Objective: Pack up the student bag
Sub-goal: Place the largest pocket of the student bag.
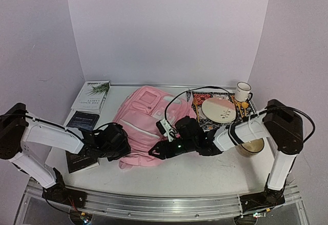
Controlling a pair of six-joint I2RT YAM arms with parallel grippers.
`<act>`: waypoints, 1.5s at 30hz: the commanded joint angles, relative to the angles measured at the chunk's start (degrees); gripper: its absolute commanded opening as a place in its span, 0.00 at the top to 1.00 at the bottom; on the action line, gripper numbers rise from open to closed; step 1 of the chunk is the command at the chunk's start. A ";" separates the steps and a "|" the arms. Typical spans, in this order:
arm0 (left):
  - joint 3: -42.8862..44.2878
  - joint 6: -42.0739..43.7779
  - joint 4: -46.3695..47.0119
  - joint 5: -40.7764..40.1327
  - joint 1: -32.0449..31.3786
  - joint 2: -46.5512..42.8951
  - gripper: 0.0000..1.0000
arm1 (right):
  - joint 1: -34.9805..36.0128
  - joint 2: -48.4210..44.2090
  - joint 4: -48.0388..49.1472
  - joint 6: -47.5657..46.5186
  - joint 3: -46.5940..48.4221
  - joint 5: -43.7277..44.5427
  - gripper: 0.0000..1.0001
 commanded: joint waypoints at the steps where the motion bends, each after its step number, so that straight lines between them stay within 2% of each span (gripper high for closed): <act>1: -0.26 -1.13 2.10 3.57 -0.03 1.43 0.74 | 1.55 4.27 3.28 1.33 1.43 -0.88 0.51; 11: 0.08 -1.01 2.57 4.80 -0.02 2.15 0.74 | 1.64 2.78 4.36 5.42 -3.66 8.24 0.50; 22: 0.69 -1.05 2.53 5.36 -0.02 2.89 0.75 | 2.89 -1.39 3.21 9.86 -8.25 13.05 0.50; 32: 0.36 -0.60 2.53 6.28 -0.06 1.85 0.75 | 3.03 0.65 3.66 8.50 -3.36 10.24 0.53; 45: 0.09 -0.15 2.53 8.25 -0.65 1.44 0.77 | 3.01 3.72 1.49 9.10 1.43 10.22 0.53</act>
